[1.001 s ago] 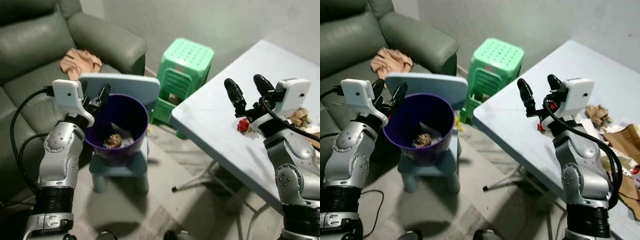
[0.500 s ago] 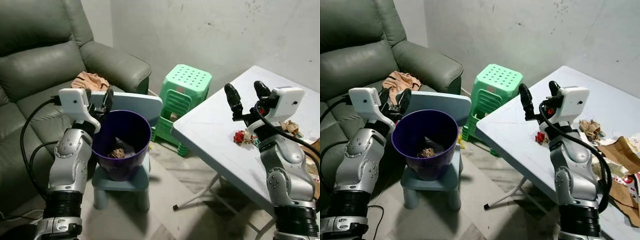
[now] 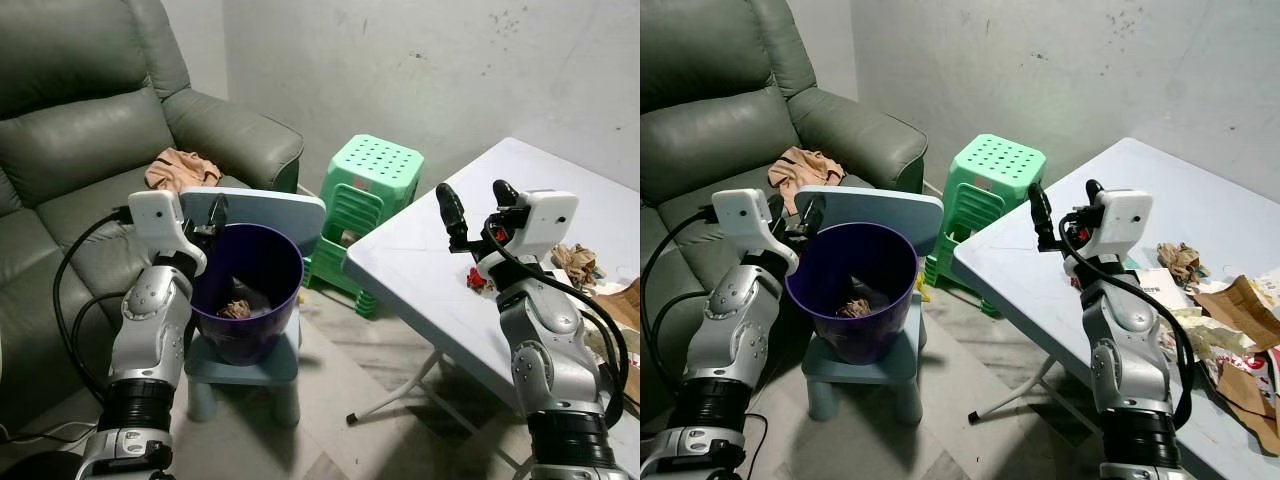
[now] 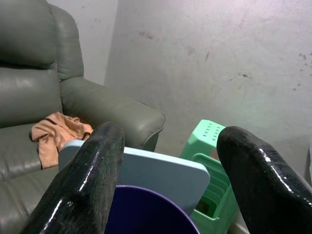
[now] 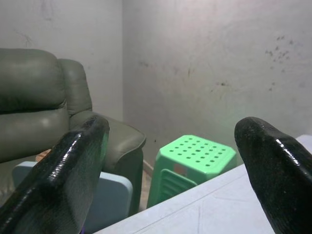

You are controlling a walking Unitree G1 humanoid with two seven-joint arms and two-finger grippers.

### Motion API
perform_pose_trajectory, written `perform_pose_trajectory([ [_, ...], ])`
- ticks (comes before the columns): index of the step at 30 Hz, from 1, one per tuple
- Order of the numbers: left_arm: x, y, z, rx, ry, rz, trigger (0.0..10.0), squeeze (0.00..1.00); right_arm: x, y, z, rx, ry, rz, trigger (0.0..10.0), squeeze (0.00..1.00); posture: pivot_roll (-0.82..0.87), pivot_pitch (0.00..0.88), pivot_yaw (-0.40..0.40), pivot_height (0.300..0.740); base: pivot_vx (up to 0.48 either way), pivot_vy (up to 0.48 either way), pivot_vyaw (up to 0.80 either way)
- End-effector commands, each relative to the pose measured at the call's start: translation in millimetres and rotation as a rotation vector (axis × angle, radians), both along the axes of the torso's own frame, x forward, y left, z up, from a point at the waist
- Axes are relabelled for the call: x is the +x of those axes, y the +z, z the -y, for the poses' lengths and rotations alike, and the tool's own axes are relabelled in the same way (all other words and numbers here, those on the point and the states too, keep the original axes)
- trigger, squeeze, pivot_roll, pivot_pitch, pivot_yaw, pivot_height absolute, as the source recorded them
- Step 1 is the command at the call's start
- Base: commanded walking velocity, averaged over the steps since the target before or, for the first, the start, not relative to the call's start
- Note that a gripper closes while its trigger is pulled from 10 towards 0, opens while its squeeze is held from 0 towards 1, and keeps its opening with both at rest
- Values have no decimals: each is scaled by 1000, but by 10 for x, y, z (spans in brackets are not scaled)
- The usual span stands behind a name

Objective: Picking trash to rubbish bin

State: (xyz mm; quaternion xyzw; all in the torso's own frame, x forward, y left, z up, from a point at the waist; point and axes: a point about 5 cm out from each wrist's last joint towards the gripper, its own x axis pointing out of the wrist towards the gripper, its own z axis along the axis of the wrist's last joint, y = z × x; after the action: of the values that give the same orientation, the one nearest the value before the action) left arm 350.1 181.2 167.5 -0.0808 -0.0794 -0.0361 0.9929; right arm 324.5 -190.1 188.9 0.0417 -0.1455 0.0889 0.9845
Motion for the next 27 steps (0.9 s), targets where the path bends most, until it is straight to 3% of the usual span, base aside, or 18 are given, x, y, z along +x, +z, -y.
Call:
perform_pose_trajectory([
  [1, 27, 33, 44, 10, -11, 13, 10000, 0, 22, 14, -5, -9, -15, 7, 10000, 0, 32, 0, -85, 740, 0, 0, 0],
  [7, 17, 10, 66, 17, -23, 15, 10000, 0, 23, -52, -38, -42, -20, -19, 10000, 0, 28, 0, -86, 740, 0, 0, -152],
  [27, 37, -44, 150, 23, -62, 4, 10000, 0, 4, -146, -67, -57, -34, -52, 10000, 0, 11, 0, -81, 740, 0, 0, -743],
])
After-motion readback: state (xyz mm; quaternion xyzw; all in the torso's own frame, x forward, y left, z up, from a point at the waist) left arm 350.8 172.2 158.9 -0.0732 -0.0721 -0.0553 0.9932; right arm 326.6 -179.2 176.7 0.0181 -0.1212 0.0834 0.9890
